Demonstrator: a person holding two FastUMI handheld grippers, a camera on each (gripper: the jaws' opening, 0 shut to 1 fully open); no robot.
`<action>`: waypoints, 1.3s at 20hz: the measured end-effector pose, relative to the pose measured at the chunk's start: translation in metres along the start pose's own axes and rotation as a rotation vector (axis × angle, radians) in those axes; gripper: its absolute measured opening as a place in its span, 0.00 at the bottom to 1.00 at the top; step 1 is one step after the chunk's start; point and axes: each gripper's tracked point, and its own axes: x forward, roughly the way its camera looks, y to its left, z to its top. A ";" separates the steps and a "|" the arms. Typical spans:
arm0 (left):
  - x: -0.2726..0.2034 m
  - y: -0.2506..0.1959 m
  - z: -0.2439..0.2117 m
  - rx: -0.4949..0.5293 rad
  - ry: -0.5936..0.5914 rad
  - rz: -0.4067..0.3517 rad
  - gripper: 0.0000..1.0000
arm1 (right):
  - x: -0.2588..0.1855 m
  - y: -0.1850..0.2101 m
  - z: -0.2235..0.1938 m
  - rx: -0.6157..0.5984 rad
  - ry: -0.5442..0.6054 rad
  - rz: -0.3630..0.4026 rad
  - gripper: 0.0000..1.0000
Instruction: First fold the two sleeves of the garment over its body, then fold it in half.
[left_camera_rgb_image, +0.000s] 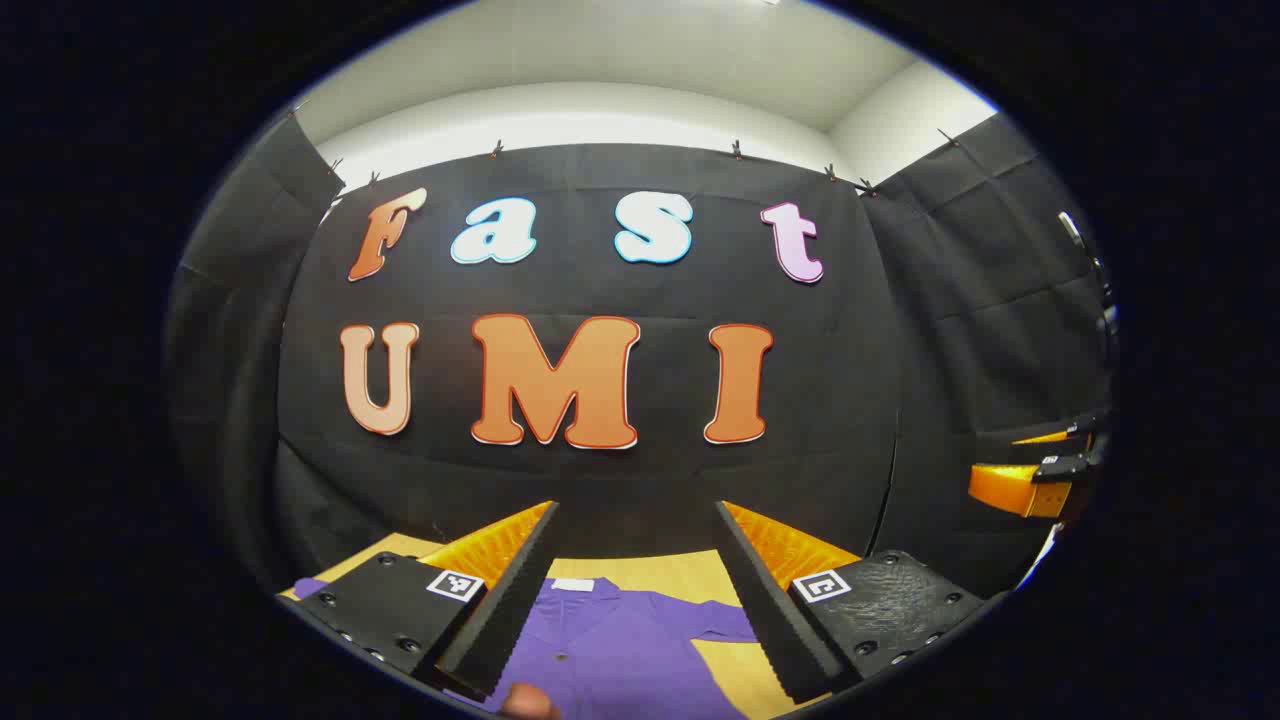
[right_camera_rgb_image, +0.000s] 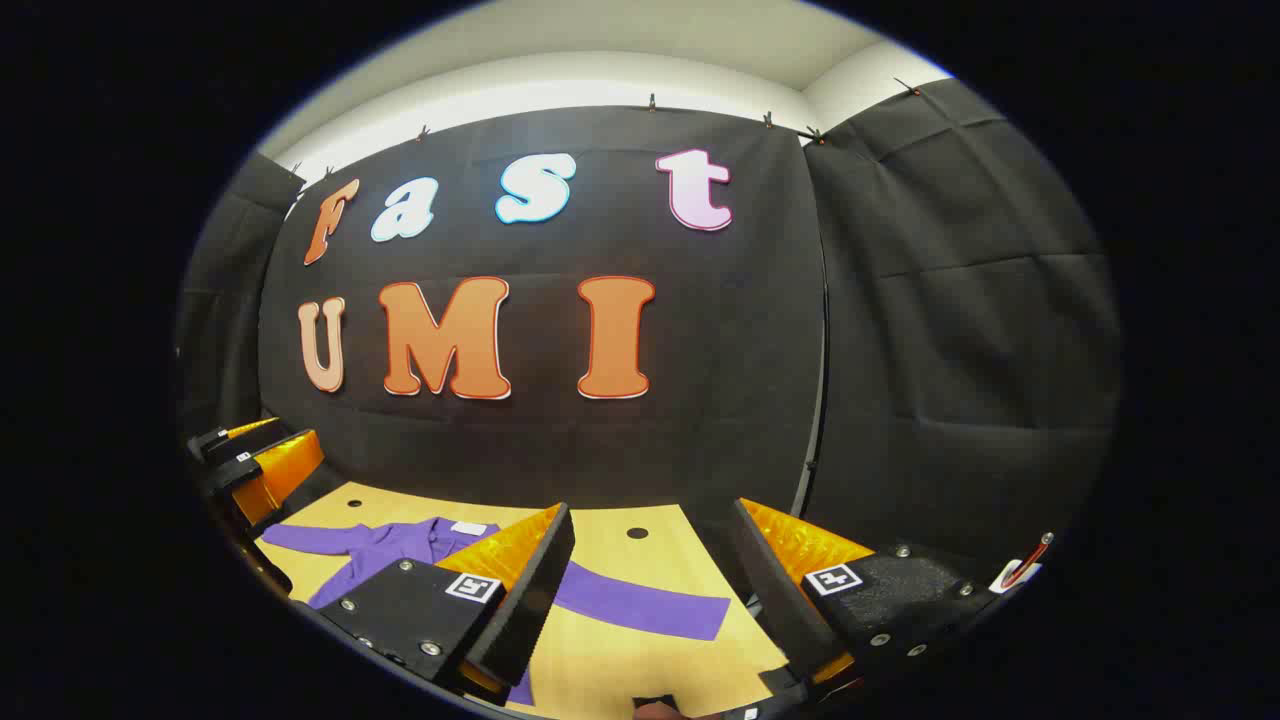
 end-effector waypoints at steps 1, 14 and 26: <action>-0.003 0.011 0.004 0.006 -0.005 -0.006 0.95 | -0.003 0.011 0.009 -0.011 -0.019 0.001 0.95; -0.002 0.102 0.002 0.019 -0.026 0.084 0.94 | 0.022 0.118 0.019 -0.095 -0.073 0.178 0.95; 0.054 0.107 -0.017 0.055 -0.069 0.236 0.95 | 0.121 0.097 -0.037 -0.088 0.028 0.206 0.95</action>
